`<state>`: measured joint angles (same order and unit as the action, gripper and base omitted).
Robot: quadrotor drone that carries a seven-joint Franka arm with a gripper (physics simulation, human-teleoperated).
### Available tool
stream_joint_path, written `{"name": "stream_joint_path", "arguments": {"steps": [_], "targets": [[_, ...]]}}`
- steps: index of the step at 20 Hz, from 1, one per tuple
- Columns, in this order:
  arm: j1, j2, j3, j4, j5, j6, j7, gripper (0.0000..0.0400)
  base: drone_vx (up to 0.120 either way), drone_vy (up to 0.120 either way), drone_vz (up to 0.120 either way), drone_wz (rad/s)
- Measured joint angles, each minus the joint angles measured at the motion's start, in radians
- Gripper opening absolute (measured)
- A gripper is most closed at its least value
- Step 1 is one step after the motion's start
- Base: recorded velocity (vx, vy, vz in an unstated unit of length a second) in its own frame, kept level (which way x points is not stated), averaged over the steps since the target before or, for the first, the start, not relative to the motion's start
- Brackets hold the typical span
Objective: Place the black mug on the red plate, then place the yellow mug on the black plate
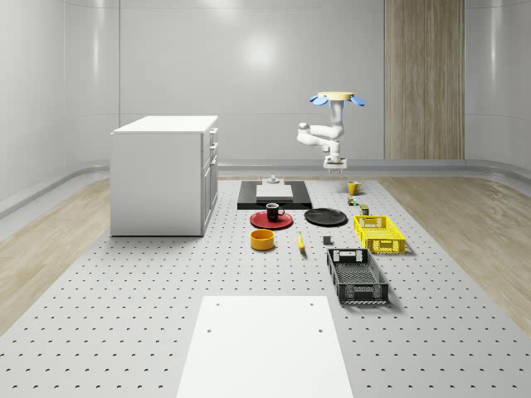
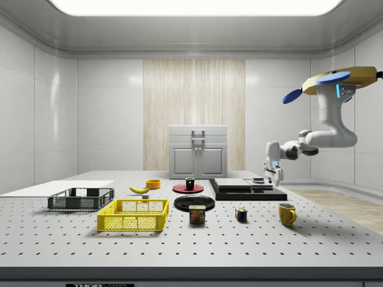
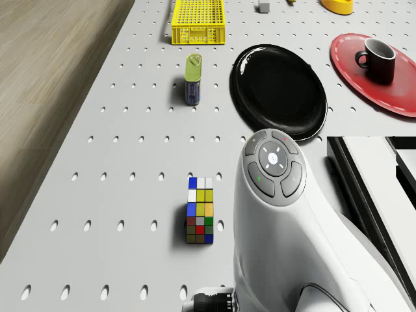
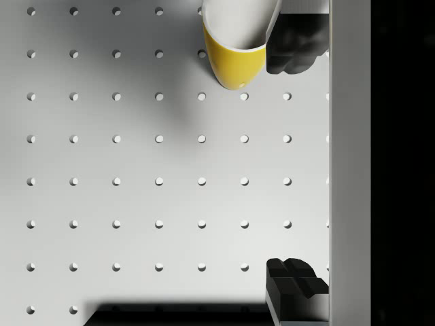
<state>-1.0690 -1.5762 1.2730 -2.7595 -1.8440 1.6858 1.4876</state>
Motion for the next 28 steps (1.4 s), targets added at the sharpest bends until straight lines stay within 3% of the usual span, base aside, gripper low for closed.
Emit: {"name": "stream_joint_path", "arguments": {"steps": [6, 17, 28], "targets": [[0.0, 0.0, 0.0, 0.0, 0.0, 0.0, 0.0, 0.04, -0.06, 0.12, -0.013, 0.0], [0.0, -0.001, 0.0, 0.0, 0.001, 0.001, 0.0, 0.04, 0.0, 0.12, -0.12, 0.0], [-0.004, -0.001, -0.015, 0.005, -0.013, 0.008, 0.001, 0.04, 0.036, 0.004, 0.0, 0.0]]}}
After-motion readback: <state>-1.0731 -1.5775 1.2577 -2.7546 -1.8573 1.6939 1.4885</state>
